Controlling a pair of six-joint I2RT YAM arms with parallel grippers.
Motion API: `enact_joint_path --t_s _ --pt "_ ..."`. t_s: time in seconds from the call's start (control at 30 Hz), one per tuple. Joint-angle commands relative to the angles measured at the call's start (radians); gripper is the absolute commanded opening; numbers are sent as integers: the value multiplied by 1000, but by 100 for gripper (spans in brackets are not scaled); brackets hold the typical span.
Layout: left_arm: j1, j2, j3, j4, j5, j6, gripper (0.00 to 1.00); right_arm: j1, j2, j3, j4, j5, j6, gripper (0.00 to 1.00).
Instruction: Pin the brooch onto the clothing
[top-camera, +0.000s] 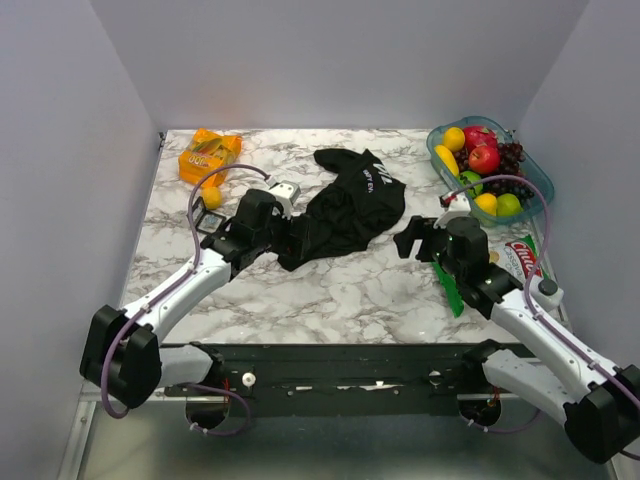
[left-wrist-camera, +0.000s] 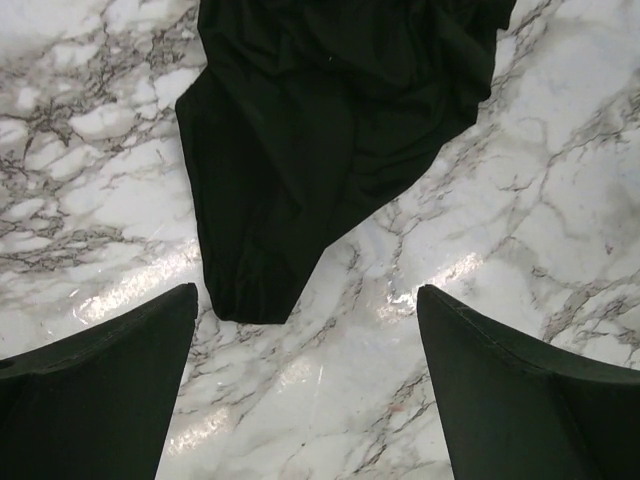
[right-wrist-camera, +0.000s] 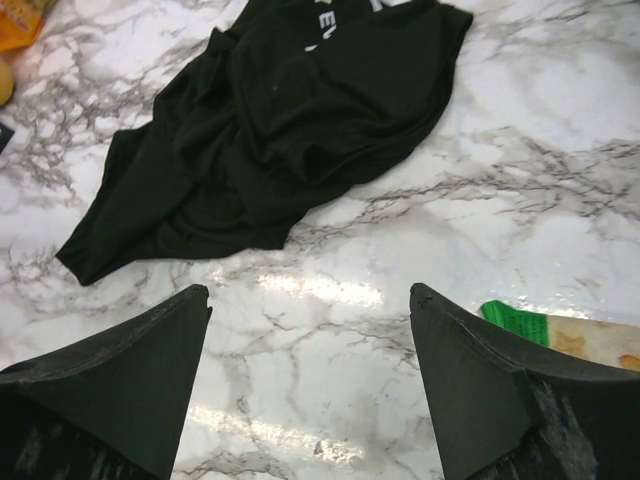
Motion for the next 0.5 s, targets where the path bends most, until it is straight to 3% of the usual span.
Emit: enact_joint_path --t_s 0.0,0.23,0.47 --pt "-9 58 40 -18 42 -11 99 33 61 38 9 20 37 88" --pt "-21 210 77 -15 64 -36 99 51 191 93 26 23 23 88" --pt "-19 355 134 -30 94 -40 85 59 343 179 71 -4 3 86"
